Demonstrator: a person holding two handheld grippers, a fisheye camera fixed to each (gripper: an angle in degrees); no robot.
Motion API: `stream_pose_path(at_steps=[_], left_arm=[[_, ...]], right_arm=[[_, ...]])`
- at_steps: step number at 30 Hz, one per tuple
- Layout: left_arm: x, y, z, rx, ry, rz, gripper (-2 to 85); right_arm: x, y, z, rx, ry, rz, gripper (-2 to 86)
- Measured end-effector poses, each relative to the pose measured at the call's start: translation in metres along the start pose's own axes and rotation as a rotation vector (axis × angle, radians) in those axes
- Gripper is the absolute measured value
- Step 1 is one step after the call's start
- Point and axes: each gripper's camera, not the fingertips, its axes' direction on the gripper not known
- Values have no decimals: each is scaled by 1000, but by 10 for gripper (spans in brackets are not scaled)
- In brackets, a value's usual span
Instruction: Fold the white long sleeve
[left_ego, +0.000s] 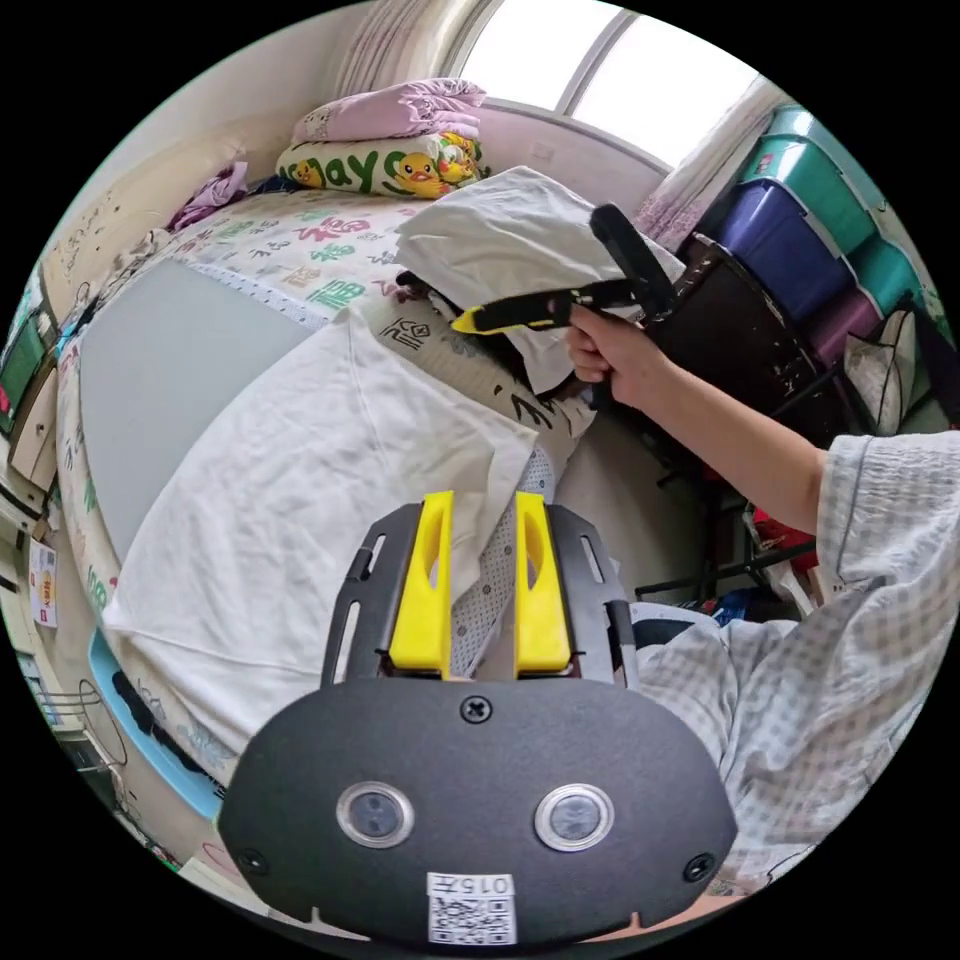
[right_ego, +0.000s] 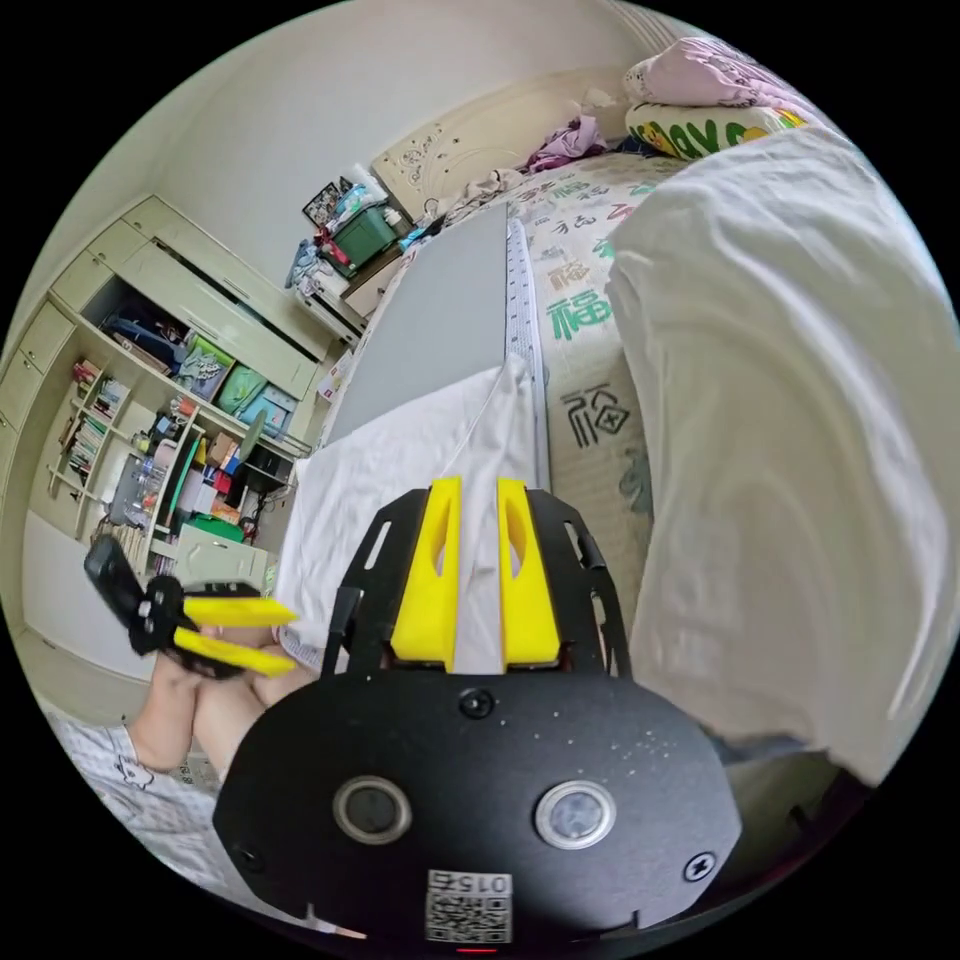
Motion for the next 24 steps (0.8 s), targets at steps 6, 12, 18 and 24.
stream_pose_path(at_steps=[6, 12, 18, 24], left_arm=[[17, -18, 43, -80, -35, -9, 100], [9, -13, 54, -54, 3, -33, 69], [10, -5, 48, -91, 50, -28, 9], [19, 4, 32, -64, 55, -31, 4]], right_arm=[[4, -93, 70, -84, 100, -9, 86], [11, -140, 125, -185, 135, 65, 62], [0, -170, 145, -222, 259, 59, 45], [-43, -165, 177, -304, 520, -155, 58]])
